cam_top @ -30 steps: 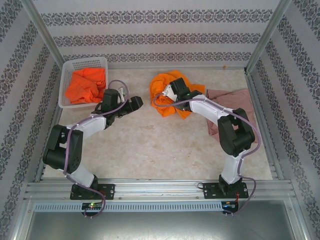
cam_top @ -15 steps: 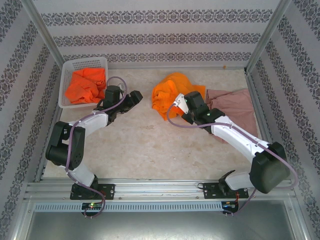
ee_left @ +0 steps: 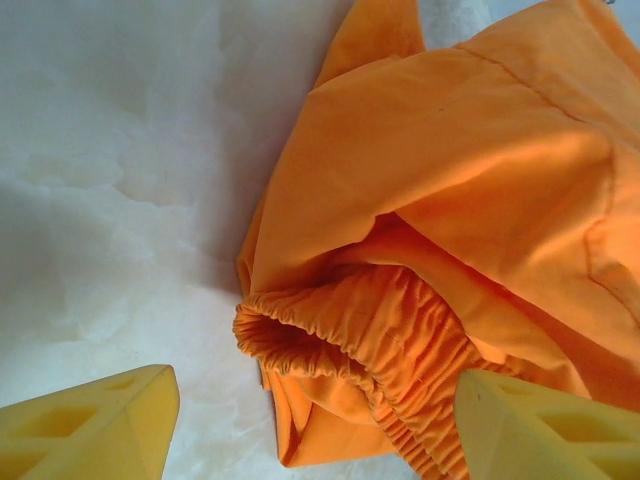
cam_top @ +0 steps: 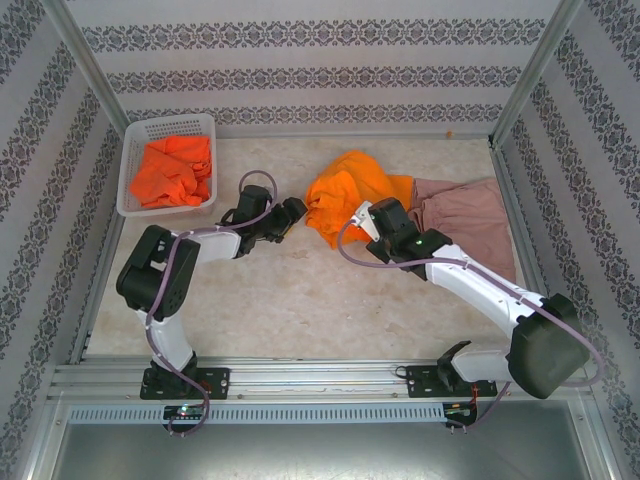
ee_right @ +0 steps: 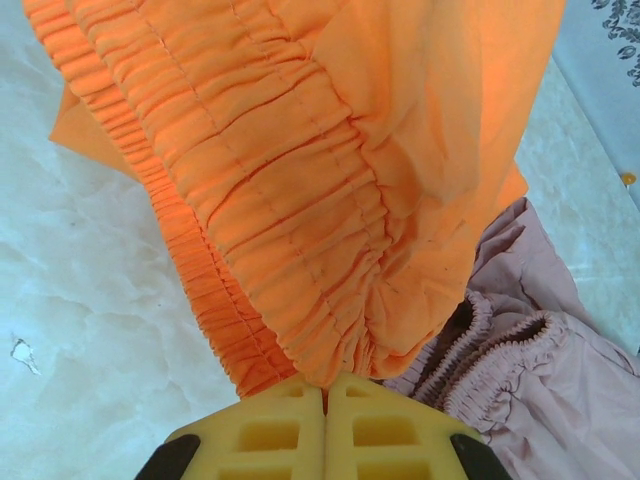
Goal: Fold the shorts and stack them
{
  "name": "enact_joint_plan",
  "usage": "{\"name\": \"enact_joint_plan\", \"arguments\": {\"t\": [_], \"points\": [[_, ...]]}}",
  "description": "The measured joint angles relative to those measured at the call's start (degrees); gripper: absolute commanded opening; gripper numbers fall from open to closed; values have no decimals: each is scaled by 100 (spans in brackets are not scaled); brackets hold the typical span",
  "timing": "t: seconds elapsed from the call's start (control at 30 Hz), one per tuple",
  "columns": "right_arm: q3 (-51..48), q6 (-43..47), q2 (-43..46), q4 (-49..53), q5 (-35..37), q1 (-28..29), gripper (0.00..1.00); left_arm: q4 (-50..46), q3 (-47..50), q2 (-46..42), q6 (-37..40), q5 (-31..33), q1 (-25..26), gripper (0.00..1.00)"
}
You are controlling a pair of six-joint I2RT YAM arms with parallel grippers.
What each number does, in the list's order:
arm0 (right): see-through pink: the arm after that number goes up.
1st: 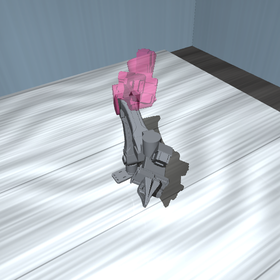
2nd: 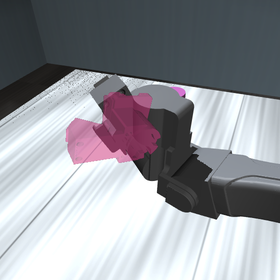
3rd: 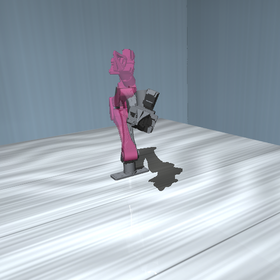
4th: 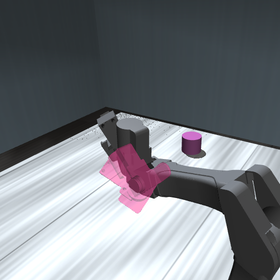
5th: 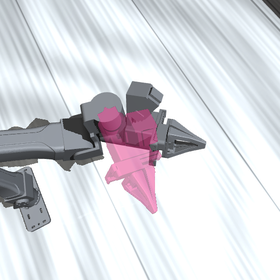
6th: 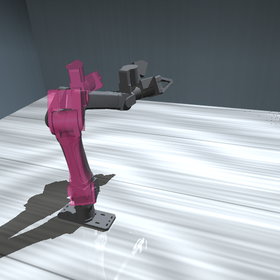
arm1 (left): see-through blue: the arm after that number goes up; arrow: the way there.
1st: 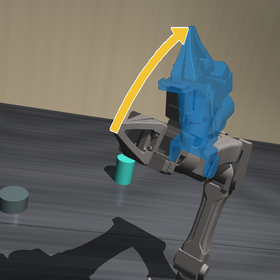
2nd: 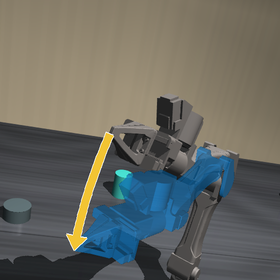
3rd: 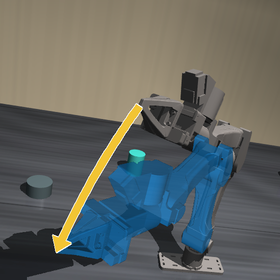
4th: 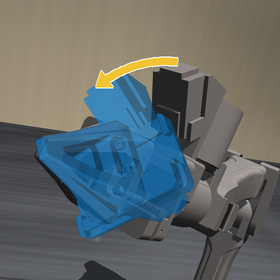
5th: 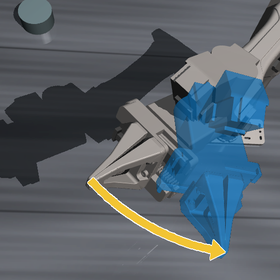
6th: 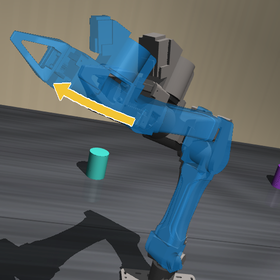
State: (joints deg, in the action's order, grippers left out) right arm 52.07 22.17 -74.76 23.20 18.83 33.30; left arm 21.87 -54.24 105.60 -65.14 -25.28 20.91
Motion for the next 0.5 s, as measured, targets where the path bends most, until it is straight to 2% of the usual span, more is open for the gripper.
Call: {"name": "enact_joint_plan", "arguments": {"t": [0.17, 0.5], "points": [[0, -11, -46, -24, 0, 35, 0, 39, -68, 181, -116, -138, 11, 72], [0, -107, -153, -37, -2, 35, 0, -214, -874, 844, 319, -319, 87, 64]]}}
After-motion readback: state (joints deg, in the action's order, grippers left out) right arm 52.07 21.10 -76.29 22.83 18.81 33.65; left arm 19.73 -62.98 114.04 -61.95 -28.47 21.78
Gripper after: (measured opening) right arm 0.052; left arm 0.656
